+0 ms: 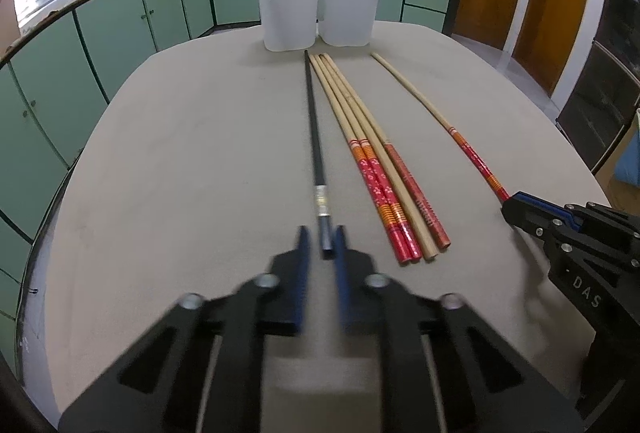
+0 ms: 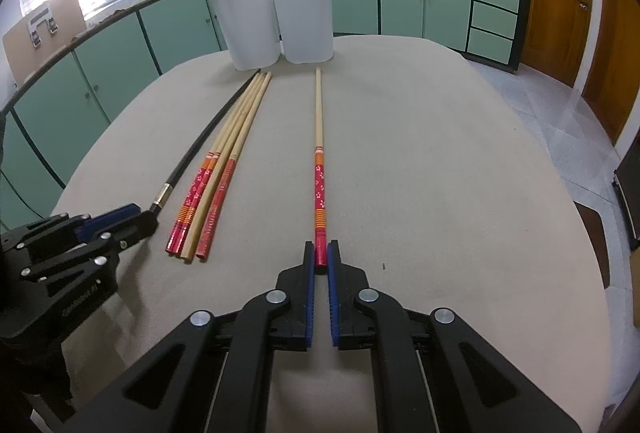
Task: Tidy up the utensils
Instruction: 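Grasp black chopstick with left tool while right tool holds red-patterned chopstick, then carry both chopsticks over the white holder and open both tools to drop them, then withdraw both tools from the holder back over the remaining chopsticks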
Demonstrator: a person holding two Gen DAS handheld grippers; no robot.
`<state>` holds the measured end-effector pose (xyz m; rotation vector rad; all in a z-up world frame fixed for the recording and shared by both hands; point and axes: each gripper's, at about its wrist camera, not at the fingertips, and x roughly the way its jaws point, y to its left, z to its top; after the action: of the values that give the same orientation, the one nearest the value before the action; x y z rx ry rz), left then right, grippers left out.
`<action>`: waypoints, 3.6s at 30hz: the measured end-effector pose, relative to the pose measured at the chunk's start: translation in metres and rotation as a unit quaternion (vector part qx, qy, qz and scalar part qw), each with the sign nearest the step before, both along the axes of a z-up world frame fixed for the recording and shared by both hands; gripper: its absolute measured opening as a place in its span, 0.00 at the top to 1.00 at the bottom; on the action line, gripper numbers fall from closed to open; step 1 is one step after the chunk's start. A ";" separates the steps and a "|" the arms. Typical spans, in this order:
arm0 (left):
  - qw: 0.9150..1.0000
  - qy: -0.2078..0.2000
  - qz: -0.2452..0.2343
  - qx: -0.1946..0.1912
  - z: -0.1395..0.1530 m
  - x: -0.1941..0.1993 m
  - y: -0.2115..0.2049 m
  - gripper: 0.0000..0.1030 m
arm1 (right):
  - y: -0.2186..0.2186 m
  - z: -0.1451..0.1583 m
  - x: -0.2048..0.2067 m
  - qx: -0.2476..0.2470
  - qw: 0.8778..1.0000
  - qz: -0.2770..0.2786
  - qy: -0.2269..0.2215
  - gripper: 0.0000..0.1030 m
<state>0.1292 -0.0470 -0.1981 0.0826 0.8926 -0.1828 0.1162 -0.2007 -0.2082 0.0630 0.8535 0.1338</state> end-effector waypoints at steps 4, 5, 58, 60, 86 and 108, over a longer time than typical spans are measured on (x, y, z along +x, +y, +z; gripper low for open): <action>1.000 -0.002 0.002 0.001 0.000 -0.001 -0.001 0.94 | -0.001 0.000 0.000 0.000 1.000 -0.001 -0.001 0.94; 1.000 -0.002 0.003 -0.003 0.001 -0.001 0.000 0.94 | -0.001 0.000 0.000 -0.001 1.000 -0.001 -0.002 0.94; 0.973 -0.212 -0.044 -0.079 0.223 0.036 0.017 0.95 | -0.014 0.245 0.058 0.030 0.980 0.091 -0.174 0.94; 0.971 -0.220 -0.048 -0.082 0.231 0.039 0.013 0.95 | -0.015 0.258 0.064 0.032 0.978 0.093 -0.183 0.94; 0.951 -0.301 -0.014 -0.069 0.282 0.220 -0.025 0.95 | -0.023 0.279 0.223 0.041 0.971 0.024 -0.234 0.94; 0.949 -0.311 -0.001 -0.052 0.280 0.139 0.016 0.45 | -0.032 0.268 0.147 -0.006 0.967 0.014 -0.255 0.41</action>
<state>0.2684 -0.0307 0.0817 0.0372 0.2513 -0.1899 0.2629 -0.2328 0.0593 0.0034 0.3413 0.1631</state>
